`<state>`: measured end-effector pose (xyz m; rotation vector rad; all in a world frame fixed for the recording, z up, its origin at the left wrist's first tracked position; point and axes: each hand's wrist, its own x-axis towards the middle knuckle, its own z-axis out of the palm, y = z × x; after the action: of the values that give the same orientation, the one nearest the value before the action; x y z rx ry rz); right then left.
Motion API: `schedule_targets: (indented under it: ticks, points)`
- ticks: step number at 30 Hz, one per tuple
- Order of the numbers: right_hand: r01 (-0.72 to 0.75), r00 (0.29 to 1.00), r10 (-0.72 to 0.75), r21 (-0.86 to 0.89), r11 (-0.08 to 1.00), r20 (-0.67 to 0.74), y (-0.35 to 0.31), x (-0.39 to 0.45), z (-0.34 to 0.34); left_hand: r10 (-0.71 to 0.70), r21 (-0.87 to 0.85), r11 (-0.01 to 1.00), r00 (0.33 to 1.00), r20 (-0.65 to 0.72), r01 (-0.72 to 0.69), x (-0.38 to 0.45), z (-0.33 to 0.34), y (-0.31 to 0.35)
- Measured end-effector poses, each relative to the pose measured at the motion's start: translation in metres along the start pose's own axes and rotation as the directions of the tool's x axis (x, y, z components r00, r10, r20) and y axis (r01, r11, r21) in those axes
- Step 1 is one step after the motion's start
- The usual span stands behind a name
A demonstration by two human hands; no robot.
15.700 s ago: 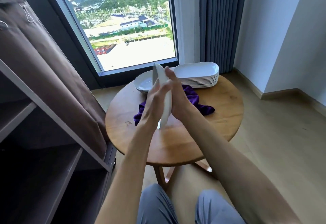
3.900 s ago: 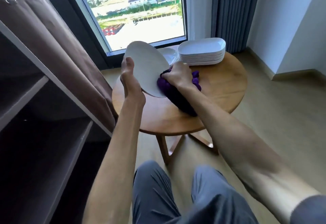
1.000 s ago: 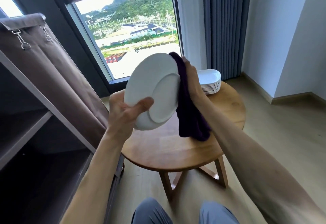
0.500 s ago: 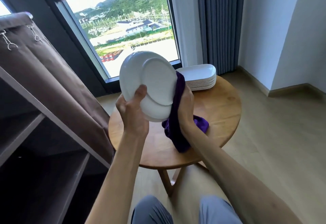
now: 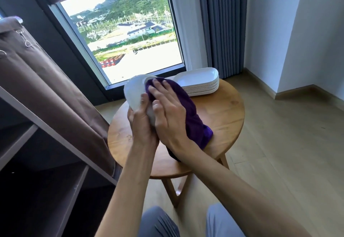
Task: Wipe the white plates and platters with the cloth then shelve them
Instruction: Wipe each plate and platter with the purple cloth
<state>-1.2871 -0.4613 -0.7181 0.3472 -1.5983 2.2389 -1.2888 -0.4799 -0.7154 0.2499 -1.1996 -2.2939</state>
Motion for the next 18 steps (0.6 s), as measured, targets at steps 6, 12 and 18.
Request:
schedule_targets:
  ticks: [6, 12, 18]
  points:
    - [0.072, 0.872, -0.066, 0.007, 0.997, 0.486, 0.001, 0.037, -0.047, -0.051, -0.072, 0.996, 0.994, 0.097, 0.058, 0.007, -0.001, 0.019]
    - [0.004, 0.812, -0.013, 0.017, 1.000, 0.584, 0.002, 0.038, -0.036, -0.070, -0.054, 0.996, 0.996, 0.055, 0.073, 0.015, -0.012, 0.035]
    - [0.253, 0.654, -0.102, -0.090, 0.963, 0.749, 0.003, 0.052, -0.034, -0.126, -0.101, 0.985, 0.981, 0.147, 0.142, 0.021, -0.043, 0.049]
